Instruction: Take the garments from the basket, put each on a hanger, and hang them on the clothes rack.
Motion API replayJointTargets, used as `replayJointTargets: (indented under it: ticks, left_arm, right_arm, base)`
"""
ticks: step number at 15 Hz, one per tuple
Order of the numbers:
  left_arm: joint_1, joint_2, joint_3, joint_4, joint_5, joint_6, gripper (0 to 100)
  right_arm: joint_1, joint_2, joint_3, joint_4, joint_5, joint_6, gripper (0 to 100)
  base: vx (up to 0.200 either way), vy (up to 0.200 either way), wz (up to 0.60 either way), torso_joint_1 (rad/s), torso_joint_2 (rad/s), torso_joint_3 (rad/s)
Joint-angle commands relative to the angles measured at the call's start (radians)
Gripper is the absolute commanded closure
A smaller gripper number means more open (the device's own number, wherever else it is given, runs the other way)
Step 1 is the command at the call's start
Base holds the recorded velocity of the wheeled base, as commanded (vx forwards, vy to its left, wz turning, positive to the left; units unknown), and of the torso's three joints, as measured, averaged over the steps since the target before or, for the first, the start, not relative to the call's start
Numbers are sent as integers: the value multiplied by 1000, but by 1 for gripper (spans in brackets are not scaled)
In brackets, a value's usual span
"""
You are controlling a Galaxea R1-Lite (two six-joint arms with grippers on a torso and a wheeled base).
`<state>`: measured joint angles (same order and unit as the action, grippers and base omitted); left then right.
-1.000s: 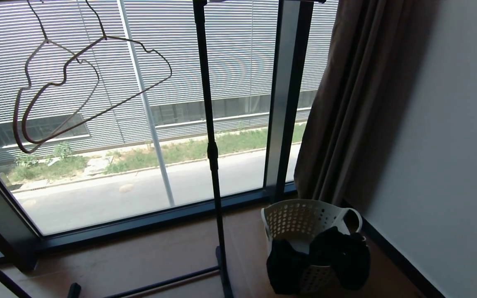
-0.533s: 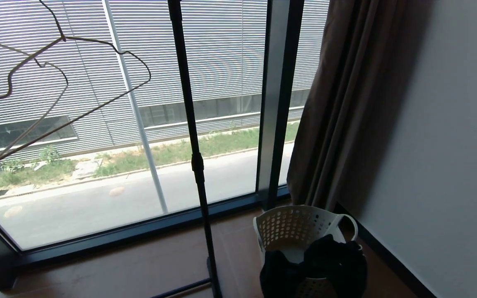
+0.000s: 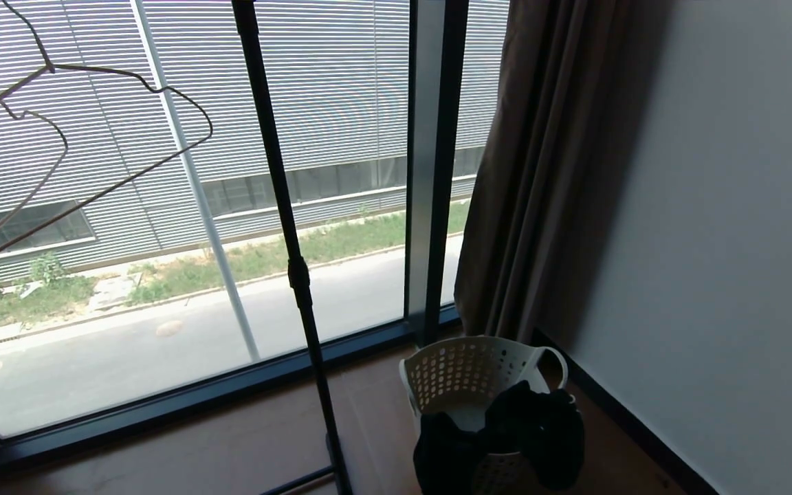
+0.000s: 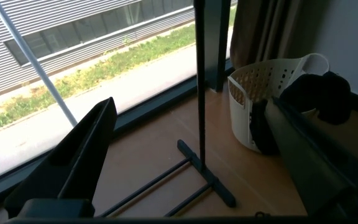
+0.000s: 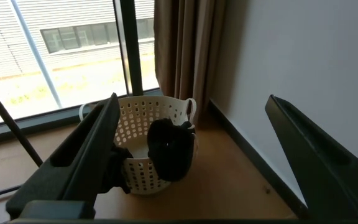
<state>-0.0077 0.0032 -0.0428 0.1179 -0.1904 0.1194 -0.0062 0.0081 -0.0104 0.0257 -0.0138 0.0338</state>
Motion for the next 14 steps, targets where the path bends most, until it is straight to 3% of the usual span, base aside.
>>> replayJointTargets:
  ticks: [1, 4, 9, 14]
  left_arm:
    - [0, 0, 1, 0, 2, 0, 0]
    - [2, 0, 1, 0, 0, 2, 0]
    - [0, 0, 0, 2, -1, 0, 0]
    - [0, 1, 0, 0, -1, 0, 0]
  right_arm:
    - [0, 0, 0, 0, 0, 0, 0]
    - [0, 0, 0, 0, -2, 0, 0]
    - [0, 0, 0, 0, -2, 0, 0]
    - [0, 0, 0, 0, -2, 1, 0]
  base:
    - [0, 0, 0, 0, 0, 0]
    - [0, 0, 0, -15, 107, 91]
    - [0, 0, 0, -25, 370, 338]
    - [0, 0, 0, 0, 54, 54]
